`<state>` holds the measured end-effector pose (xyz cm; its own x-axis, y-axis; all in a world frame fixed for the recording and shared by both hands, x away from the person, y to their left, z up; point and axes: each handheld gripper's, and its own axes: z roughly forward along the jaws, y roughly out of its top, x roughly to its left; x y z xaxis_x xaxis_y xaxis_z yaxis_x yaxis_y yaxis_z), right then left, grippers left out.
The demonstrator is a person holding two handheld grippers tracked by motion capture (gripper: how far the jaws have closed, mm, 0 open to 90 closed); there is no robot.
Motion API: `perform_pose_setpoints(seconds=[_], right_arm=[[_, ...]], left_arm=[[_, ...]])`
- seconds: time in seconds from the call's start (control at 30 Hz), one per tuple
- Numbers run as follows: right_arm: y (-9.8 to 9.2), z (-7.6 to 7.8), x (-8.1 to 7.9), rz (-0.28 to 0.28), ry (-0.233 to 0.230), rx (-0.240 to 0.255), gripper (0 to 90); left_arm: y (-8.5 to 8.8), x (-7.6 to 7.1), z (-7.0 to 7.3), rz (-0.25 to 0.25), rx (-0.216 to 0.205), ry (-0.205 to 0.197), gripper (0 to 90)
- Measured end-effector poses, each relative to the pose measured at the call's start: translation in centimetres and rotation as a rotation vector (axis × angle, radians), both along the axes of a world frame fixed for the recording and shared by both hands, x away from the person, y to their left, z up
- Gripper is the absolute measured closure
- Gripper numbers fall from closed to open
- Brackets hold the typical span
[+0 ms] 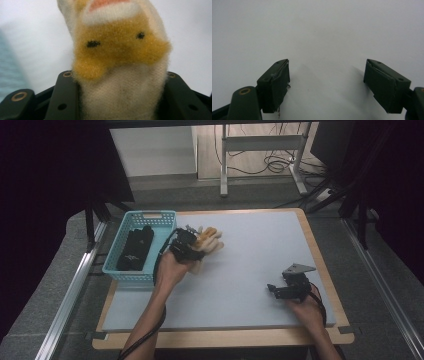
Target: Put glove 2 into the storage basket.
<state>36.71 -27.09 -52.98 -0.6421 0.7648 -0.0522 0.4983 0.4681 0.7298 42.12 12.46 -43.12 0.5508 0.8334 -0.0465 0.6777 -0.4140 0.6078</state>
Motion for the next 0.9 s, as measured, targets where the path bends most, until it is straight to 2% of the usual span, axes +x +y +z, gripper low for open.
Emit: perform_pose_setpoints(seconds=[0.2, 0.43, 0.6, 0.7, 0.77, 0.9], right_arm=[[0.0, 0.0, 0.0, 0.000, 0.000, 0.000, 20.5], [0.0, 0.0, 0.0, 0.001, -0.002, -0.003, 20.5], [0.0, 0.0, 0.0, 0.001, -0.002, -0.003, 20.4], [0.0, 0.0, 0.0, 0.001, -0.002, -0.003, 20.4], [0.0, 0.0, 0.0, 0.001, -0.002, -0.002, 20.4], [0.0, 0.0, 0.0, 0.001, -0.003, -0.002, 20.4]], left_arm=[[4.5, 0.9, 1.7, 0.110, -0.010, -0.010, 54.2], [9.4, 1.9, 1.6, 0.237, 0.016, -0.007, 53.7], [12.5, 2.6, 0.5, 0.327, 0.038, 0.011, 53.1], [13.8, 3.2, -0.6, 0.360, 0.050, 0.049, 52.9], [14.1, 3.7, -1.5, 0.370, 0.065, 0.071, 52.7], [13.8, 4.8, -3.4, 0.358, 0.057, 0.110, 52.1]])
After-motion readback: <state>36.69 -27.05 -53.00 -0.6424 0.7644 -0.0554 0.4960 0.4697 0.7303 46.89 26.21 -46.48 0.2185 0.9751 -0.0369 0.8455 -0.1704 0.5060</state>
